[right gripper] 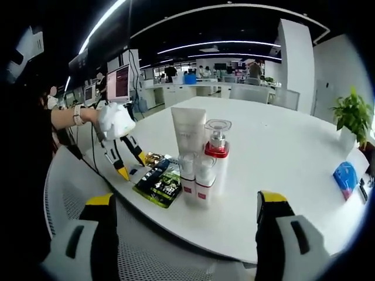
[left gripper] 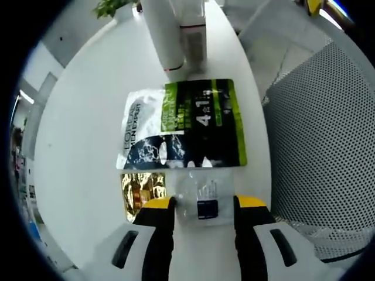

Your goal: Arrange the skincare products in the storage area until every visible bottle or jar stands upright without overlapping.

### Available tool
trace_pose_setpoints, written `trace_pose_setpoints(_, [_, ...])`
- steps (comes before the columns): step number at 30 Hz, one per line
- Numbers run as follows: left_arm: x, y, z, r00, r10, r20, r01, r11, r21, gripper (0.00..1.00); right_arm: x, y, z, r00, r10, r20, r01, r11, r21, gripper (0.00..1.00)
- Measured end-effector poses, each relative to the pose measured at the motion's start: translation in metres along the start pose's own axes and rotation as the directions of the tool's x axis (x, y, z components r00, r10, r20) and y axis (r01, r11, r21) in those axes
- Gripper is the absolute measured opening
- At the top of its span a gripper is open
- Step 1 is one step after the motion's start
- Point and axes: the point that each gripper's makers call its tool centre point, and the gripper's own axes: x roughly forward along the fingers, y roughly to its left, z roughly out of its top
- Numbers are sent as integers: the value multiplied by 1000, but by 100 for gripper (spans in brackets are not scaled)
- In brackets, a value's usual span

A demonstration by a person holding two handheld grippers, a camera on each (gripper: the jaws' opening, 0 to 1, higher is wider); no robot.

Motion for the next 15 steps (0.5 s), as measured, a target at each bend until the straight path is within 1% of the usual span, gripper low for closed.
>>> trace_pose_setpoints(4, [0,-1,1,1000,1,2,-1,1000,-1,38,0,0,-1,1000,4,-2,-4,1000,2,100])
trace_pose_setpoints(7, [-4,-3,2,1000,2,15,-2,1000,-5,38,0,0,-1,1000,5,-5,-5,1000,6,100])
trace_pose_setpoints(10, [-12,-1,3,999,29,39,-28,999,-17,39,0,-2,-1,1000,-5,1,5,1000,6,100])
trace_pose_setpoints(12, [-19,2,3,997,59,57,-58,998,-26,39,0,-2,0,1000,-6,7,6,1000,2,100])
trace_pose_setpoints(13, [-23,4,4,995,74,70,-72,997,-42,39,0,-2,0,1000,-9,8,9,1000,1,100])
trace_pose_setpoints(14, [-29,7,9,988,103,113,-95,993,-74,39,0,-2,0,1000,-10,10,10,1000,-3,100])
trace_pose_setpoints(15, [-34,7,13,983,112,146,-99,990,-97,39,1,-2,1,1000,-7,11,7,1000,-4,100])
